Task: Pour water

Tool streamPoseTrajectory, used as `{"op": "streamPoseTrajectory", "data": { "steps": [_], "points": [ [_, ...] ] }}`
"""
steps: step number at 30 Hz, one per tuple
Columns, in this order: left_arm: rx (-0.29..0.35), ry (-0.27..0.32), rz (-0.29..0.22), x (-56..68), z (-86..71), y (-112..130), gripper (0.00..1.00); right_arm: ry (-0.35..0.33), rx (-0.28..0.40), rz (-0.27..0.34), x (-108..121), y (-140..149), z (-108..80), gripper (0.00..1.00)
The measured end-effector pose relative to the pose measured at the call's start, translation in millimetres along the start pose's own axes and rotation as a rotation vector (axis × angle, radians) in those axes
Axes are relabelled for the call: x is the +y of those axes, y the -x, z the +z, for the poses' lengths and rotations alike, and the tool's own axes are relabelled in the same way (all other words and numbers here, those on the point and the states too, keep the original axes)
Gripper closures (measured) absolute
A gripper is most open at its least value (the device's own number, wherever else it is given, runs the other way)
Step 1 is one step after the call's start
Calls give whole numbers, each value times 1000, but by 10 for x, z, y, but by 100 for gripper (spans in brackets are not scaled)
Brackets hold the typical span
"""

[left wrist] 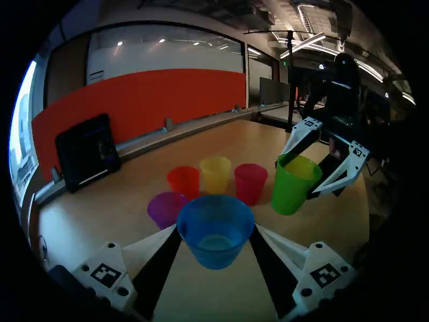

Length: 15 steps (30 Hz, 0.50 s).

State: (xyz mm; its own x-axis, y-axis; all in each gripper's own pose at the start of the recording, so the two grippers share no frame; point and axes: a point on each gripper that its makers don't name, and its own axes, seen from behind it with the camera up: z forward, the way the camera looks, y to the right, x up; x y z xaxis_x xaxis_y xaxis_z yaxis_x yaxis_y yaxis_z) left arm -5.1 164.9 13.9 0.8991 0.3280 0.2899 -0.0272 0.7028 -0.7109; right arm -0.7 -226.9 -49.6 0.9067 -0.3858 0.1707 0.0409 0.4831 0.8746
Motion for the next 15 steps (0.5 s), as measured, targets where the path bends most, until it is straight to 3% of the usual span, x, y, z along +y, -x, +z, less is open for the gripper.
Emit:
{"op": "streamPoseTrajectory", "data": {
  "steps": [15],
  "points": [
    [125, -28, 16, 102, -265, -489, 14, 63, 138, 12, 9, -478, -211, 7]
  ]
}}
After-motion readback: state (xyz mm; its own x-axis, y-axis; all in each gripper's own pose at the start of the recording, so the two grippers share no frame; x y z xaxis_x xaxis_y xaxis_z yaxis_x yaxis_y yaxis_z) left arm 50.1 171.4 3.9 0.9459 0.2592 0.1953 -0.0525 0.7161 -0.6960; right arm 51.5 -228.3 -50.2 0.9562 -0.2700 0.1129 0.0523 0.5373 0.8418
